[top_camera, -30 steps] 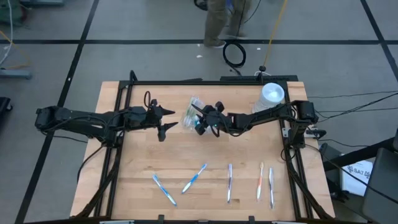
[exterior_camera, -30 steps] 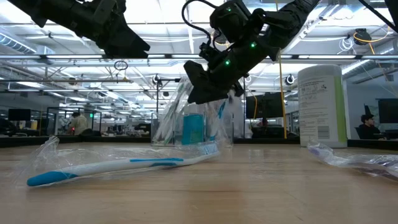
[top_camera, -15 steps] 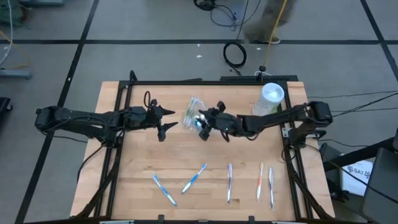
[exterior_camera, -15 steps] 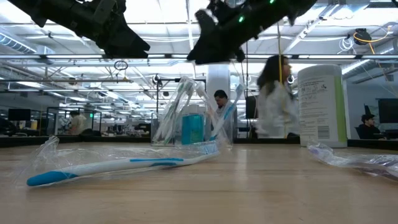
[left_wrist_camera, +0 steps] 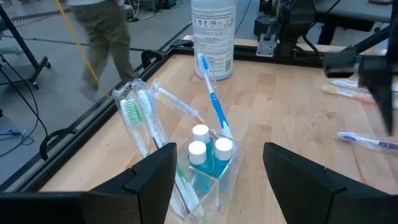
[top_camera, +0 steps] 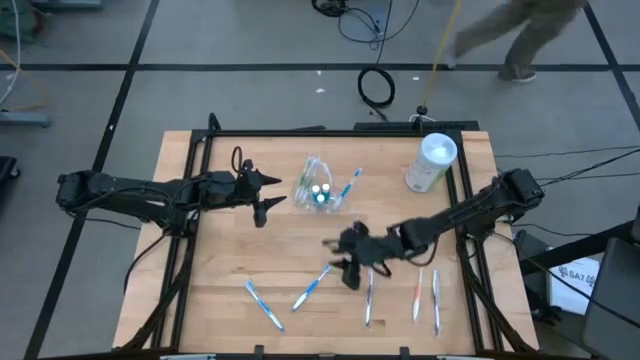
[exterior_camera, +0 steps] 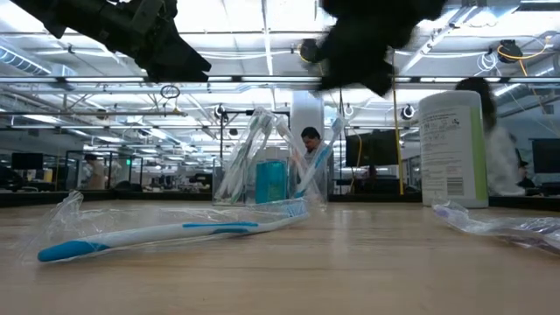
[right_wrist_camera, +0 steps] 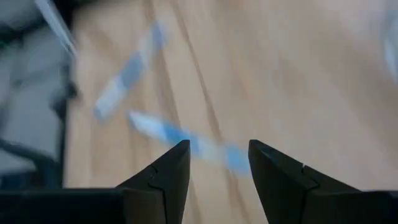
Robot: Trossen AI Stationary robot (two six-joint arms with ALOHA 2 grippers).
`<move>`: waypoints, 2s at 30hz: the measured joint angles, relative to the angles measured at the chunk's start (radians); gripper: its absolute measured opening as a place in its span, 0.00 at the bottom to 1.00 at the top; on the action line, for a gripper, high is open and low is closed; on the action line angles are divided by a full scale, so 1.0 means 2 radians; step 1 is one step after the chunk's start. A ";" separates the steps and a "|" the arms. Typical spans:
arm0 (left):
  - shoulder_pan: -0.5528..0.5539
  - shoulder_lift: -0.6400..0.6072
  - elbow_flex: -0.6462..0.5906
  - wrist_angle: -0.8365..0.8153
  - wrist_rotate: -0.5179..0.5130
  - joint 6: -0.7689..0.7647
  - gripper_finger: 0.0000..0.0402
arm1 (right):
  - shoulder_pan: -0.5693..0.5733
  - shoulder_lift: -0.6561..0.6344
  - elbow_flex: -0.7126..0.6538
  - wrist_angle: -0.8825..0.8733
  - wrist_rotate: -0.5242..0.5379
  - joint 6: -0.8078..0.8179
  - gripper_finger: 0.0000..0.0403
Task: Pick & Place toothbrushing station
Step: Put the purple toothbrush into the right section of the transparent organizer
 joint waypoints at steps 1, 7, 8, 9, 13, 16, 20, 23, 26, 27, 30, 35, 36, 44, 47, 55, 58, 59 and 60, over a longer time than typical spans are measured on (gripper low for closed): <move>0.000 0.000 0.000 0.000 0.000 0.000 0.62 | 0.011 0.000 -0.002 -0.028 0.000 0.026 0.39; -0.001 0.000 0.000 0.000 0.000 -0.002 0.62 | 0.066 -0.001 -0.001 -0.187 0.001 0.223 0.39; -0.001 0.000 0.000 0.000 0.000 -0.002 0.62 | 0.074 0.000 -0.001 -0.203 0.001 0.259 0.39; -0.001 0.000 0.000 0.000 0.000 -0.002 0.62 | 0.082 -0.001 -0.001 -0.215 0.001 0.295 0.39; -0.001 0.000 0.000 0.000 0.000 -0.003 0.62 | 0.101 -0.002 -0.026 -0.214 0.006 0.411 0.39; -0.001 0.000 0.000 0.000 0.000 -0.003 0.62 | 0.106 -0.001 -0.066 -0.182 0.030 0.455 0.39; -0.001 0.000 0.000 0.000 0.000 -0.006 0.62 | 0.100 -0.001 -0.134 -0.082 0.030 0.482 0.39; -0.001 0.000 0.000 0.000 0.000 -0.009 0.62 | 0.089 -0.004 -0.180 0.012 0.032 0.481 0.39; -0.001 0.000 0.000 0.000 0.000 -0.009 0.62 | 0.081 -0.003 -0.206 0.072 0.035 0.462 0.38; -0.001 0.000 0.000 0.001 0.000 -0.009 0.62 | 0.078 -0.003 -0.208 0.078 0.033 0.456 0.38; -0.001 0.000 0.000 0.000 0.000 -0.009 0.62 | 0.070 -0.003 -0.211 0.075 0.034 0.434 0.37; -0.001 0.000 0.000 0.000 0.000 -0.007 0.62 | 0.061 -0.003 -0.212 0.069 0.029 0.403 0.27; -0.001 0.000 0.000 0.000 0.000 -0.007 0.62 | 0.059 -0.002 -0.212 0.069 0.029 0.400 0.25; -0.001 0.000 0.000 0.000 0.000 -0.006 0.62 | 0.049 -0.002 -0.212 0.069 0.030 0.383 0.10; -0.001 0.000 0.000 0.000 0.000 -0.006 0.62 | 0.045 -0.001 -0.213 0.087 0.030 0.366 0.07; -0.001 0.000 0.000 0.000 0.000 -0.006 0.62 | 0.002 -0.001 -0.214 0.245 0.030 0.202 0.06; -0.001 0.000 0.000 0.000 0.000 -0.006 0.62 | -0.028 -0.001 -0.213 0.338 0.030 0.115 0.06; -0.001 0.000 0.000 0.000 0.000 -0.006 0.62 | -0.038 -0.001 -0.213 0.370 0.029 0.085 0.06; -0.001 0.000 0.000 0.000 0.000 -0.006 0.62 | -0.048 -0.002 -0.213 0.402 0.029 0.053 0.06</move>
